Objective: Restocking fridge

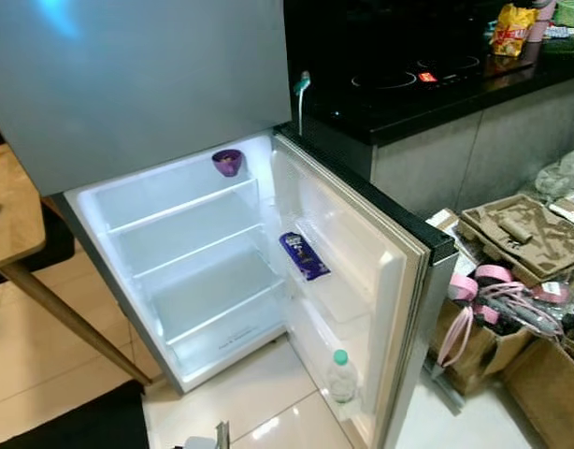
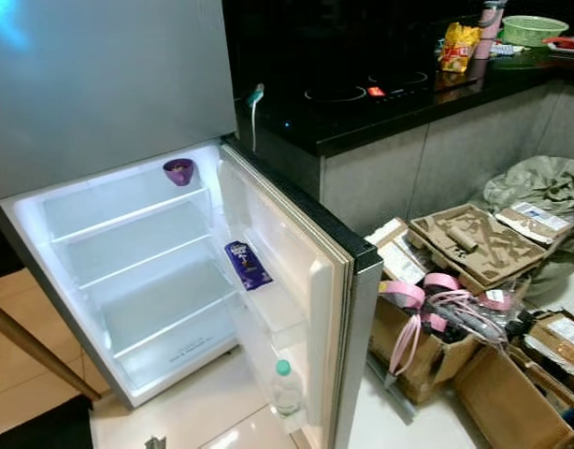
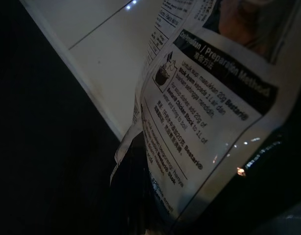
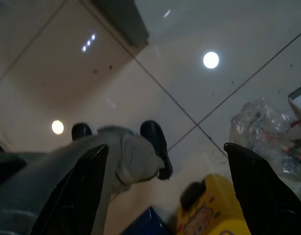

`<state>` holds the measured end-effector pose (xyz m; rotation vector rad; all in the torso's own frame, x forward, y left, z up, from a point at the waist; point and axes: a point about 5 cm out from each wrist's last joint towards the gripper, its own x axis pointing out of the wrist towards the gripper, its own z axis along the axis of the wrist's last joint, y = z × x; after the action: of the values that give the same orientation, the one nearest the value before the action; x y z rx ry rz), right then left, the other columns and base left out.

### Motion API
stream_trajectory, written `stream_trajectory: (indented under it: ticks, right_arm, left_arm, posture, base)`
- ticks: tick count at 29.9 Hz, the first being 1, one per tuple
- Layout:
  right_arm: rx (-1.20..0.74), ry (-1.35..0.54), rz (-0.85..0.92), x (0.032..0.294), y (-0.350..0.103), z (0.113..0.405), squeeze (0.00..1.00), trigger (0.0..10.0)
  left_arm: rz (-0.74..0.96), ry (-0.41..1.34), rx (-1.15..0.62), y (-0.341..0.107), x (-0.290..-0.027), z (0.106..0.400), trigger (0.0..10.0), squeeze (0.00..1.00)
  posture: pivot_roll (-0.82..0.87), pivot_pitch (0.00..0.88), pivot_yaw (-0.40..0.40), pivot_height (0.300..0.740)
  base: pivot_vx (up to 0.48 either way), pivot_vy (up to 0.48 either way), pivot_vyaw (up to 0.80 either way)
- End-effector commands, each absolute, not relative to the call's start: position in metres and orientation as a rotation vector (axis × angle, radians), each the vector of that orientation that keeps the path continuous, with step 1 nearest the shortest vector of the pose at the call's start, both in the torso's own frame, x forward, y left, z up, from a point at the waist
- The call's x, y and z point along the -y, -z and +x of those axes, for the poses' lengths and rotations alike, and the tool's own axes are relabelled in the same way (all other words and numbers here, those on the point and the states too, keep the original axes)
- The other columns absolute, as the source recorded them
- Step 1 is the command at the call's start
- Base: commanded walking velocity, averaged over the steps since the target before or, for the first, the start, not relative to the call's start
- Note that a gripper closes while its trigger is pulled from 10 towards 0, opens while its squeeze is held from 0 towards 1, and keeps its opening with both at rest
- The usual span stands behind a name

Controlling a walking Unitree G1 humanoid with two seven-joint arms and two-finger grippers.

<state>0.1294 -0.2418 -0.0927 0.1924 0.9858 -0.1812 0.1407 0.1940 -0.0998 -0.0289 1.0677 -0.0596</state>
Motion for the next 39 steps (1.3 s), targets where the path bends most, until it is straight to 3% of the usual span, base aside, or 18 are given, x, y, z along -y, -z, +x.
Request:
stream_trajectory:
  ticks: [1,3,11,20,27,39]
  right_arm:
    - [-0.96,0.187,0.211,0.242,0.091,0.133,0.0,10.0]
    - [-0.933,0.167,0.262,0.239,0.089,0.138,0.0,10.0]
    - [-0.933,0.093,0.239,0.234,0.089,0.142,0.0,10.0]
    - [-1.011,0.097,0.182,0.235,0.096,0.122,0.0,10.0]
    - [-1.008,0.09,0.205,0.234,0.096,0.12,0.0,10.0]
    - [-0.997,0.087,0.212,0.234,0.095,0.125,0.0,10.0]
  left_arm:
    - [-0.049,0.033,-1.043,0.098,-0.195,0.144,10.0,0.0]
    - [-0.109,-0.026,-1.013,0.096,-0.199,0.148,10.0,0.0]
    - [-0.073,-0.017,-1.049,0.099,-0.205,0.138,10.0,0.0]
    - [-0.08,0.017,-1.043,0.099,-0.196,0.142,10.0,0.0]
    - [-0.27,-0.079,-1.014,0.098,-0.197,0.142,10.0,0.0]
    - [-0.373,-0.123,-0.985,0.097,-0.198,0.143,10.0,0.0]
  posture:
    - [-0.12,0.042,0.042,0.74]
    - [-0.1,0.019,0.034,0.74]
    - [-0.11,0.025,0.065,0.74]
    - [-0.1,0.016,0.056,0.74]
    - [-0.11,0.031,0.056,0.74]
    - [-0.12,0.007,0.044,0.74]
  base:
    - [0.0,0.0,0.0]
    - [0.0,0.0,0.0]
    - [0.0,0.0,0.0]
    - [0.0,0.0,0.0]
    - [0.0,0.0,0.0]
    - [0.0,0.0,0.0]
